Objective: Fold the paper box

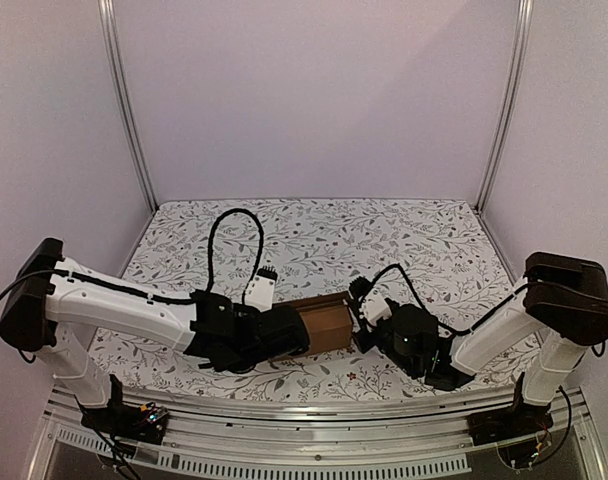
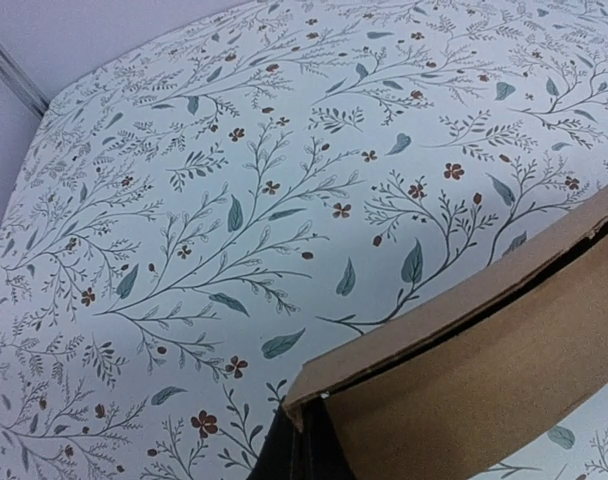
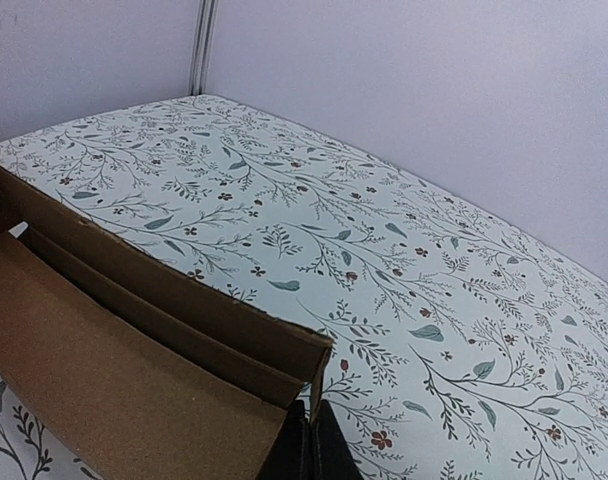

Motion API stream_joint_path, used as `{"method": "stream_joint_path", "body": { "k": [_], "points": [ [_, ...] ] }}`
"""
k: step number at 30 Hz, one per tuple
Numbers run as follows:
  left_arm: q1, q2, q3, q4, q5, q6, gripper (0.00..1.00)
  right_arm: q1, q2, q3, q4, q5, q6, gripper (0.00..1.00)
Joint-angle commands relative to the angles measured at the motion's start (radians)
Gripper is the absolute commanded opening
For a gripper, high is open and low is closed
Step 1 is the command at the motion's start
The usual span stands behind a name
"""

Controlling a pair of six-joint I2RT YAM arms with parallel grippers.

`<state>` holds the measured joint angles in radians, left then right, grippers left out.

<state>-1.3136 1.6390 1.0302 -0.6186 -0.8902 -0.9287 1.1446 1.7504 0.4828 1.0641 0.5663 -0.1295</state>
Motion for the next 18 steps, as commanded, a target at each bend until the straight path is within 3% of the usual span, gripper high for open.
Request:
{"method": "stream_joint_path", "body": {
  "k": [1, 14, 18],
  "points": [
    [-0.037, 0.04, 0.005, 0.044, 0.086, -0.027, 0.0, 0.01, -0.036, -0.02, -0.02, -0.055, 0.02, 0.0],
    [-0.056, 0.067, 0.004, 0.03, 0.116, -0.061, 0.0, 0.013, -0.068, -0.042, -0.09, -0.095, 0.086, 0.0],
    [-0.056, 0.068, 0.01, 0.026, 0.111, -0.061, 0.0, 0.013, -0.104, -0.041, -0.133, -0.086, 0.084, 0.11]
  ]
}}
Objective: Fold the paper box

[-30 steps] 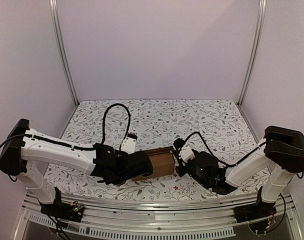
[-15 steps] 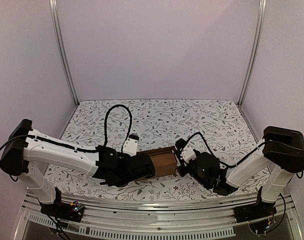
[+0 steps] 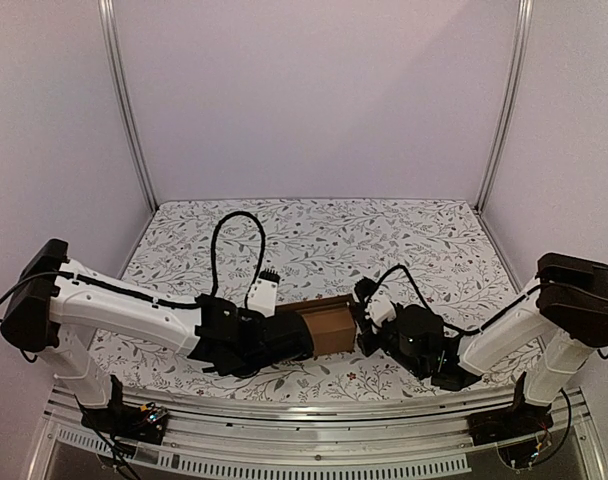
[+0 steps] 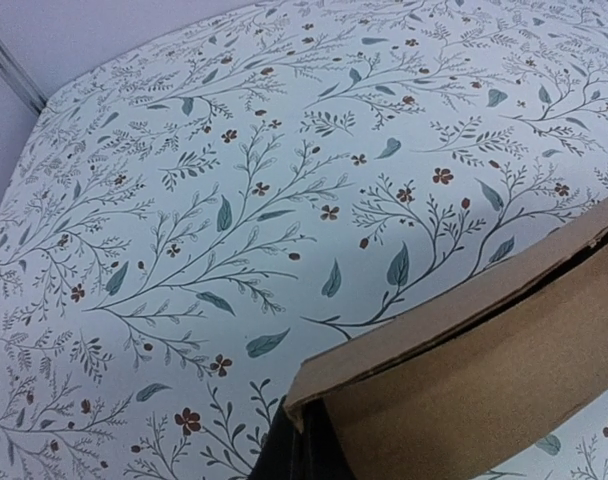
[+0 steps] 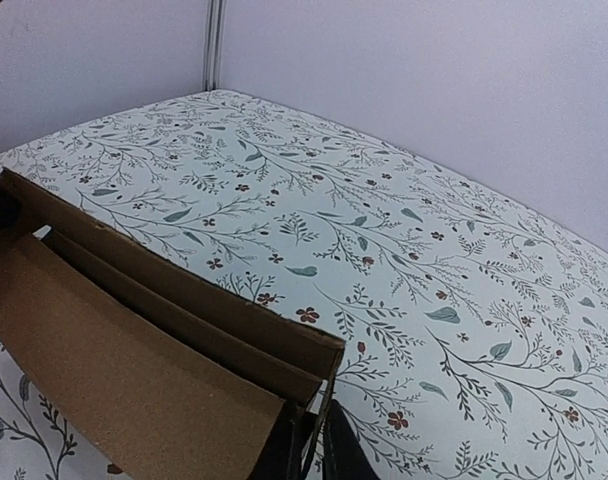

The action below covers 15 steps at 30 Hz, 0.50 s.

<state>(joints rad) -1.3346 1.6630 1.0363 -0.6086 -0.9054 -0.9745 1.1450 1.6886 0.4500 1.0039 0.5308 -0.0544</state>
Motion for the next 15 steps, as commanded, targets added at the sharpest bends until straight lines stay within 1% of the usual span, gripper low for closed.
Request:
{"method": "stream_joint_path", "body": {
  "k": [1, 2, 8, 12, 15],
  "points": [
    [-0.036, 0.044, 0.004, 0.014, 0.126, -0.015, 0.0, 0.012, -0.053, -0.01, -0.085, -0.046, 0.006, 0.17],
    [-0.036, 0.046, 0.004, 0.012, 0.126, -0.015, 0.0, 0.013, -0.071, -0.012, -0.098, -0.042, 0.003, 0.22],
    [-0.044, 0.055, 0.002, 0.002, 0.111, -0.014, 0.0, 0.013, -0.169, -0.059, -0.162, -0.025, -0.026, 0.42],
    [-0.054, 0.07, 0.004, -0.006, 0.093, -0.006, 0.0, 0.012, -0.278, -0.097, -0.249, -0.024, -0.032, 0.55],
    [-0.06, 0.078, 0.003, -0.005, 0.082, 0.003, 0.0, 0.011, -0.362, -0.122, -0.353, -0.045, -0.031, 0.66]
  ]
}}
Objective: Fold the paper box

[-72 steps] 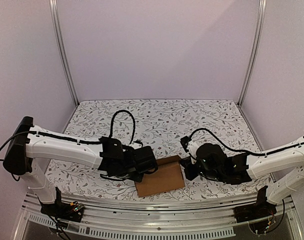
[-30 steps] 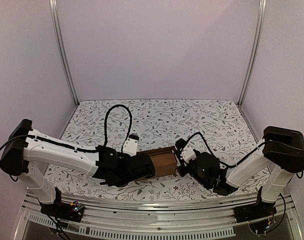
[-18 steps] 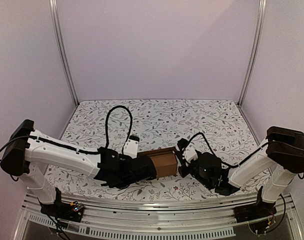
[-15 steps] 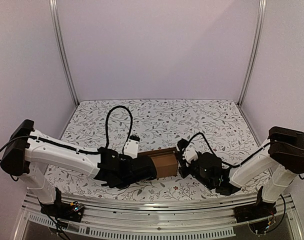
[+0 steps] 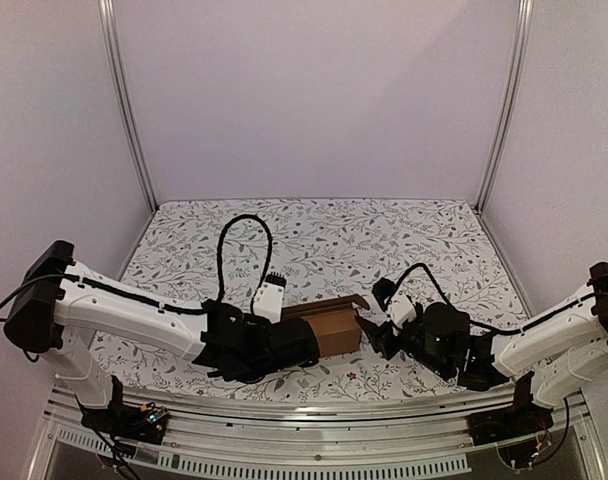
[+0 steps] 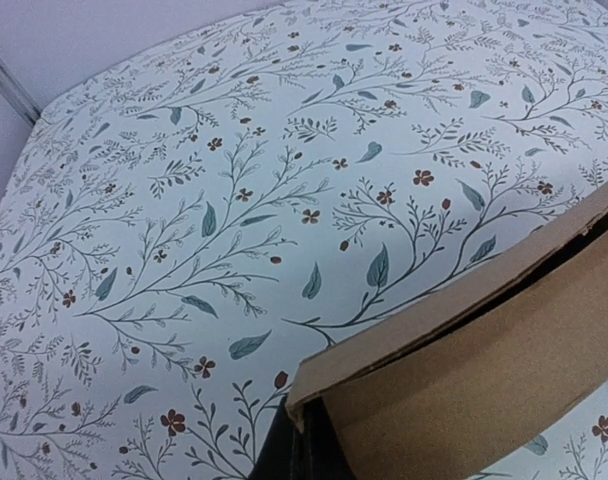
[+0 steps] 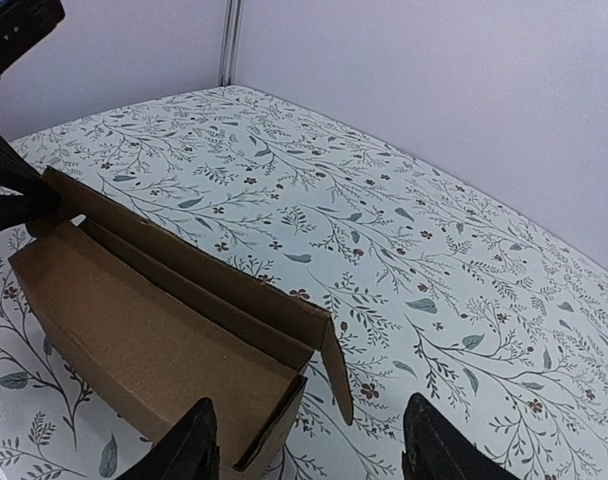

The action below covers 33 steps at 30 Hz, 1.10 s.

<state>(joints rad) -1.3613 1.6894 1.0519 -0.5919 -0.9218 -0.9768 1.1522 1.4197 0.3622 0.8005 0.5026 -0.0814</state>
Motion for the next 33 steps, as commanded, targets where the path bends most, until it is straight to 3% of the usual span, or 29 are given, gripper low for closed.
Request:
{"method": "stream_joint_path", "body": {
  "k": [1, 4, 7, 12, 29, 33],
  "points": [
    [-0.033, 0.054, -0.014, -0.02, 0.097, 0.012, 0.0, 0.003, -0.141, -0.045, -0.18, -0.035, -0.006, 0.71],
    [-0.034, 0.051, -0.026, 0.004, 0.097, 0.052, 0.0, -0.003, -0.25, -0.07, -0.276, -0.131, -0.018, 0.88],
    [-0.034, 0.039, -0.044, 0.037, 0.104, 0.1, 0.0, -0.032, -0.304, -0.088, -0.328, -0.193, -0.005, 0.98],
    [-0.034, 0.017, -0.073, 0.085, 0.121, 0.152, 0.0, -0.087, -0.261, -0.095, -0.295, -0.285, 0.022, 0.99],
    [-0.035, 0.007, -0.085, 0.102, 0.136, 0.161, 0.0, -0.288, 0.247, -0.045, 0.284, -0.63, -0.012, 0.99],
    [-0.035, 0.009, -0.082, 0.1, 0.136, 0.166, 0.0, -0.296, 0.32, -0.011, 0.319, -0.69, -0.013, 0.99]
  ]
}}
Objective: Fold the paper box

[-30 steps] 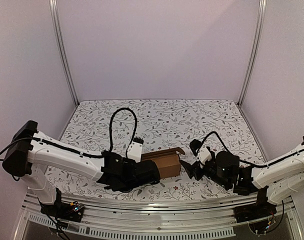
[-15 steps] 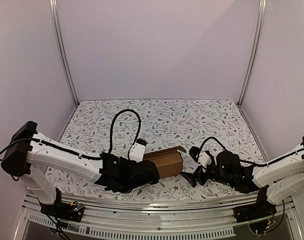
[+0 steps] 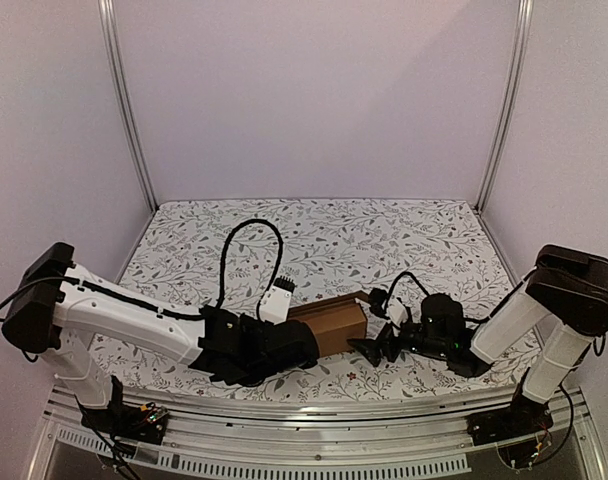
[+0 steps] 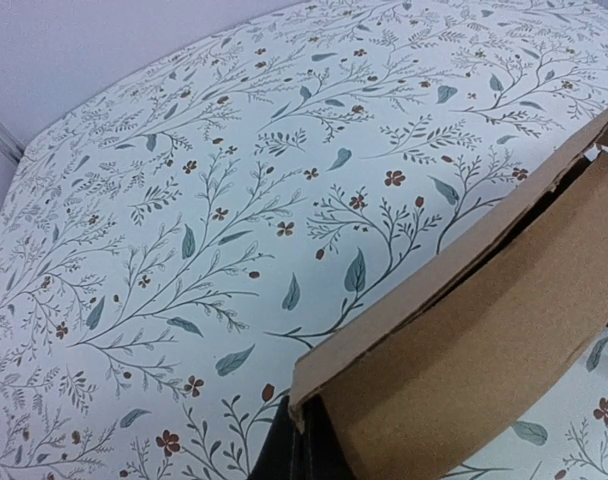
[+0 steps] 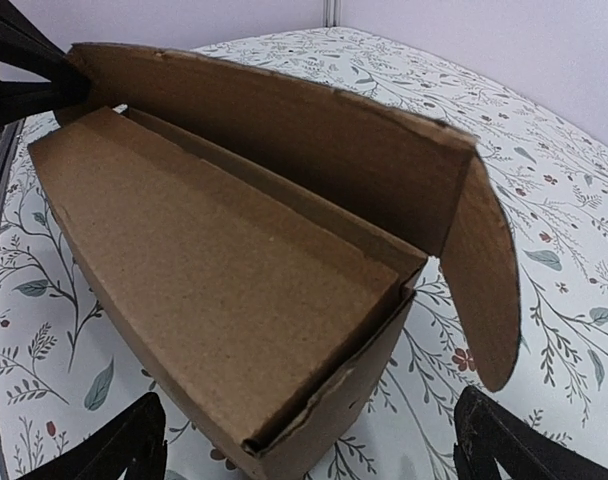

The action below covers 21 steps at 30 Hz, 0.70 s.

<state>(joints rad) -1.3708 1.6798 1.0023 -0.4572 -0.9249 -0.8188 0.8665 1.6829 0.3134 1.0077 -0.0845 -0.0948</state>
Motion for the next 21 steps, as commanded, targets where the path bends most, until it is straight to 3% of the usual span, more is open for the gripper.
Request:
{"method": "stream_joint_path", "body": {
  "k": [1, 12, 17, 21],
  "points": [
    [-0.026, 0.018, -0.033, -0.033, 0.139, 0.01, 0.0, -0.011, 0.065, 0.046, 0.112, -0.117, -0.005, 0.99],
    [-0.03, 0.01, -0.039, -0.028, 0.137, 0.014, 0.0, -0.023, 0.14, 0.081, 0.13, -0.208, -0.018, 0.97],
    [-0.031, 0.002, -0.044, -0.029, 0.13, 0.011, 0.0, -0.024, 0.131, 0.062, 0.132, -0.219, 0.005, 0.83],
    [-0.03, -0.002, -0.047, -0.025, 0.124, 0.014, 0.0, -0.016, 0.11, 0.036, 0.146, -0.209, 0.036, 0.66]
  ]
}}
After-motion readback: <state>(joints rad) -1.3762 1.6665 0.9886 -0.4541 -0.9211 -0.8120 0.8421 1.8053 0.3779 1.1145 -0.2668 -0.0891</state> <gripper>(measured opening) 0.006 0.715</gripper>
